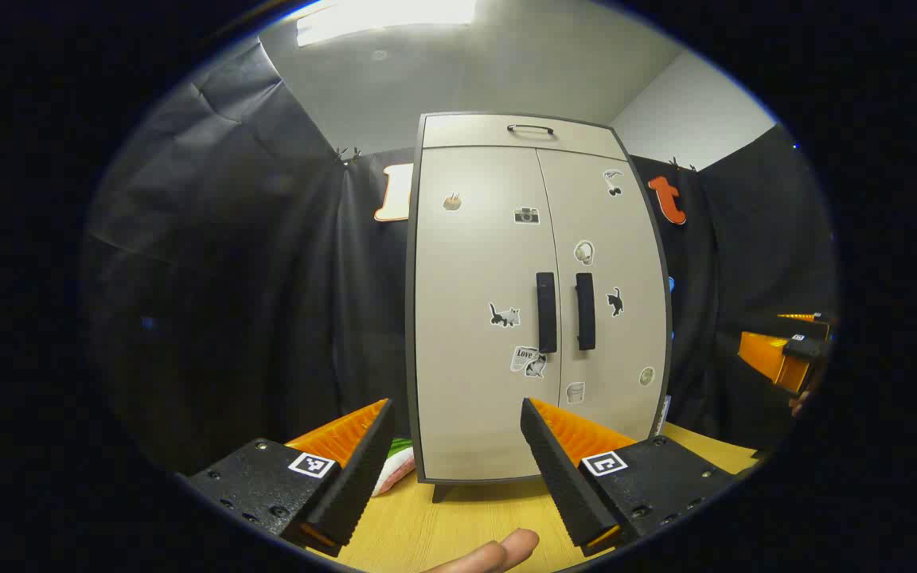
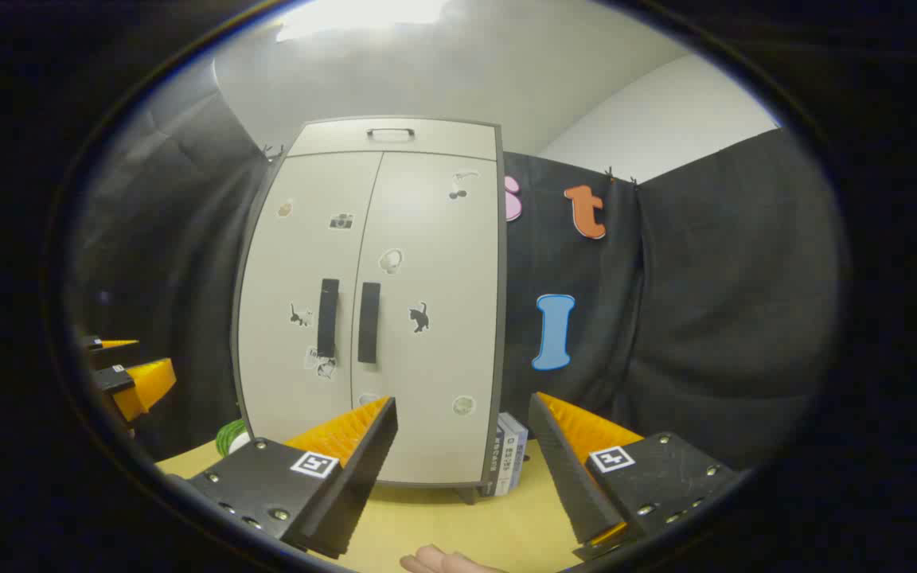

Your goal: Open the right door of the double-door shoe cabinet with the right hand, and open the left door with the left hand.

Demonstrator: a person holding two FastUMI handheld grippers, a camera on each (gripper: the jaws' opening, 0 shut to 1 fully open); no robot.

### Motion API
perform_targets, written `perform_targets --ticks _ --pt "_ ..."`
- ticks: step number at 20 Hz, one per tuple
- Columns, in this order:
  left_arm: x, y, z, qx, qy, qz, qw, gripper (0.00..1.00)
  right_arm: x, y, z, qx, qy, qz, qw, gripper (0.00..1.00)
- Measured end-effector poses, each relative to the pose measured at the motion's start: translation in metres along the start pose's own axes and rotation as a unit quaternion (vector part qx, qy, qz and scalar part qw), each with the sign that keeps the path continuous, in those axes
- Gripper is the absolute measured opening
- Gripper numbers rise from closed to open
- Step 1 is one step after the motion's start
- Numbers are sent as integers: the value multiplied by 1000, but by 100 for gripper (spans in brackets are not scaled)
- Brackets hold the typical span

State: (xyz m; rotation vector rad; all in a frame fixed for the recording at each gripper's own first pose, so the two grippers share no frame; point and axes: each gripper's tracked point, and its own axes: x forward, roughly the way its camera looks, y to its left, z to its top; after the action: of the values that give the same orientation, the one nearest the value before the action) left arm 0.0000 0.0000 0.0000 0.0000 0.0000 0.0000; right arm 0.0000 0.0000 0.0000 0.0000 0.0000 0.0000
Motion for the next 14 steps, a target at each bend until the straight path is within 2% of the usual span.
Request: perform_targets --ticks 1,3,4,5,6,7,8,9,14 --pt "0 -1 0 0 -1 -3 1000 97 2 0 -3 1 3 1 1000 99" --pt "-1 -4 -1 -2 0 -8 1000 97 4 0 -6 3 9 2 1000 99" --pt "-1 -5 -2 -4 1 -10 1000 97 5 1 -8 4 11 5 1000 94" --pt "0 -6 -3 -4 2 -12 1000 96 6 2 -9 5 14 7 1000 94" --pt "0 -7 -3 -4 2 -12 1000 97 7 3 -10 6 15 10 1000 99" --pt "1 -6 -3 -3 2 -11 1000 96 7 5 -10 6 16 12 1000 94" --pt "3 -5 -3 -3 3 -10 1000 97 7 4 -11 5 16 13 1000 94" --pt "3 -6 -5 -3 5 -9 1000 96 7 4 -11 4 16 13 1000 99" --pt "9 -2 -4 1 4 -2 1000 97 12 7 -14 -1 20 12 1000 99"
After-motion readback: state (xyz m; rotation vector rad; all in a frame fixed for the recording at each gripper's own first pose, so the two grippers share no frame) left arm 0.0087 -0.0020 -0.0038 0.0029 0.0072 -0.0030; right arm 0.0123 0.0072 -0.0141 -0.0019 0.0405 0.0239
